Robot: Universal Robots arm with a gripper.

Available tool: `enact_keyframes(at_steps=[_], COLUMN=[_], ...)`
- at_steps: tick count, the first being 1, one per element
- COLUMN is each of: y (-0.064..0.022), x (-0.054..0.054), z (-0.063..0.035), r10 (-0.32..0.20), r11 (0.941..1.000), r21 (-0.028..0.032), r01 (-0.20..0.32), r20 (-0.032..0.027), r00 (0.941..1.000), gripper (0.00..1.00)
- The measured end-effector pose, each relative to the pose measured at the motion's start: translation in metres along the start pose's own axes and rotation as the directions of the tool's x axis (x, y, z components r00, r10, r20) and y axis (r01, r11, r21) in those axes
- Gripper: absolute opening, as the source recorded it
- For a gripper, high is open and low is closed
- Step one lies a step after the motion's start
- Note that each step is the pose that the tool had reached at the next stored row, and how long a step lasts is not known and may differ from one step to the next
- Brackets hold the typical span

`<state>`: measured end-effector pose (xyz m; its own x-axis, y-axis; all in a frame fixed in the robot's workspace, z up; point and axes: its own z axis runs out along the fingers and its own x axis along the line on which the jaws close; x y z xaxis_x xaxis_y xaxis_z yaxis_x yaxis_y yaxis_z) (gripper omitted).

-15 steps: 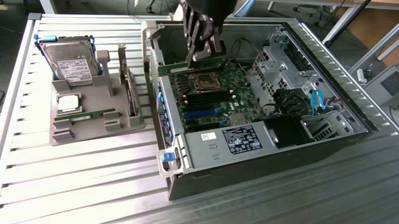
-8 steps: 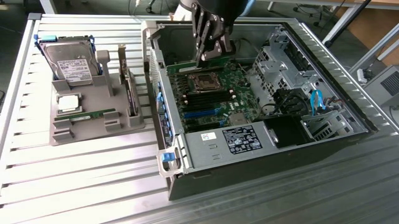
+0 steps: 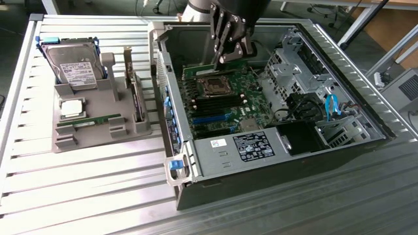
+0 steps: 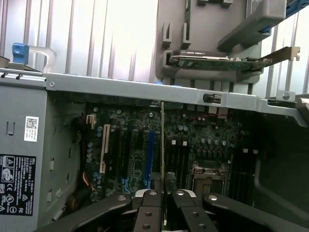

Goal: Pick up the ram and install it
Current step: 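Pick up the ram and move it above insertion slot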

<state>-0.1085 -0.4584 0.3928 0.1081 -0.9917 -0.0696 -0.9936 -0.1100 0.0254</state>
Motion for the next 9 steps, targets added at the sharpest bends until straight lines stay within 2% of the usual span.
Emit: enact_keyframes(at_steps=[3,9], y=[-0.0053,-0.0222], x=[0.001,0.002], z=[-0.0002,-0.0007], r10=[0.000,0.000], r11=[1.0000,1.0000], r21=[0.0000,0.0000], r01=[0.000,0.000], r20=[-0.0001,0.0000], r00=[1.0000,1.0000], gripper=[0.12,0.12])
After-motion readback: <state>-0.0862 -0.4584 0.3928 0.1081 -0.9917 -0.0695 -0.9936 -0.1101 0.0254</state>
